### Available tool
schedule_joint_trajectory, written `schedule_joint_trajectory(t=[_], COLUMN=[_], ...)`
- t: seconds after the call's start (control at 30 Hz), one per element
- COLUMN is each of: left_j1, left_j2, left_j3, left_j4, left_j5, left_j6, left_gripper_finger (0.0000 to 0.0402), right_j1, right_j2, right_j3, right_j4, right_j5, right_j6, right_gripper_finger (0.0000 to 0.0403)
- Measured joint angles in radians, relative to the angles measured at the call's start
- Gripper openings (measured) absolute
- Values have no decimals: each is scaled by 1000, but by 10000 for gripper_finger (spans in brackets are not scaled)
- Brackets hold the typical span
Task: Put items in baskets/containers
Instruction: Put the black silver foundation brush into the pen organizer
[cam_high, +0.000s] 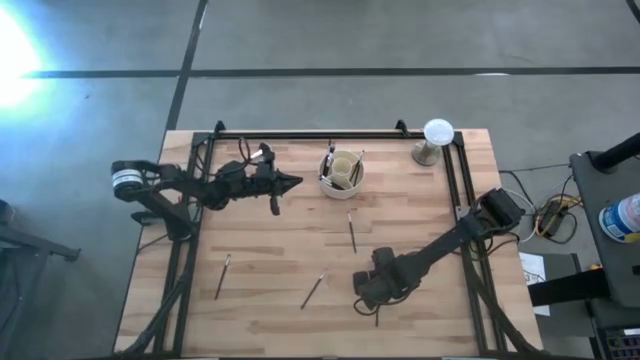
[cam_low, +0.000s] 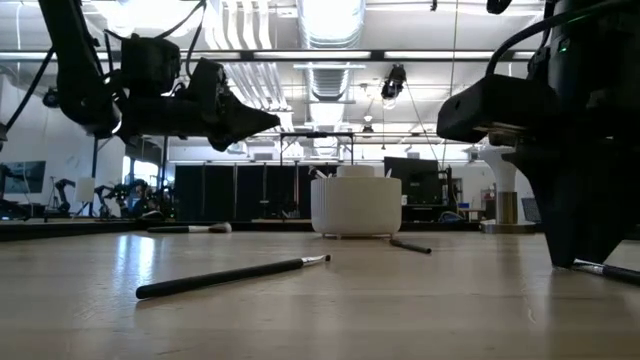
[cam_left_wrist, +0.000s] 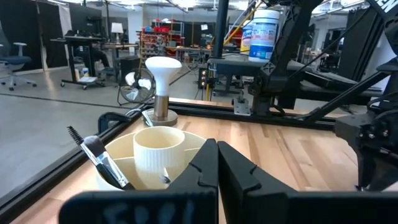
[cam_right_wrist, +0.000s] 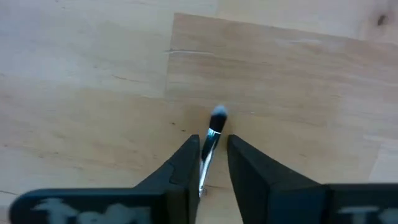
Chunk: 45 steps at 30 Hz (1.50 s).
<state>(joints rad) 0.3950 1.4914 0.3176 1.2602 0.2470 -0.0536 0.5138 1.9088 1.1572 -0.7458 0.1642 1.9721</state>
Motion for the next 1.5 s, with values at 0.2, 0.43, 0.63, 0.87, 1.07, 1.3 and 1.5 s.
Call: schedule_joint_trajectory(t=[0.2,0.43,0.63,0.87,1.07,1.3,1.5], left_j1=[0,7,14,14,14,14,13], left_j2=[0,0,0,0,0,-2,-2], left_j3=[14,22,22,18,18,18,17], left_j4=[-30,-37,-38,-44,-42,-41,-41], left_j5=[1,1,0,0,0,0,28], left_j6=[0,-1,-35,-51,-67,-81,-99], left_gripper_finger=[0,0,0,0,0,0,0], right_j1=[-15,-18,-39,-89,-128,-266,-491], right_j2=[22,-12,-47,-144,-304,-516,-668], right_j3=[2,-2,-3,-3,-30,-195,-404], right_j4=[14,30,36,30,33,285,760], right_j5=[3,29,85,154,334,436,289], right_j6=[-60,-131,-250,-483,-715,-1113,-1542], right_gripper_finger=[44,32,27,26,26,26,26])
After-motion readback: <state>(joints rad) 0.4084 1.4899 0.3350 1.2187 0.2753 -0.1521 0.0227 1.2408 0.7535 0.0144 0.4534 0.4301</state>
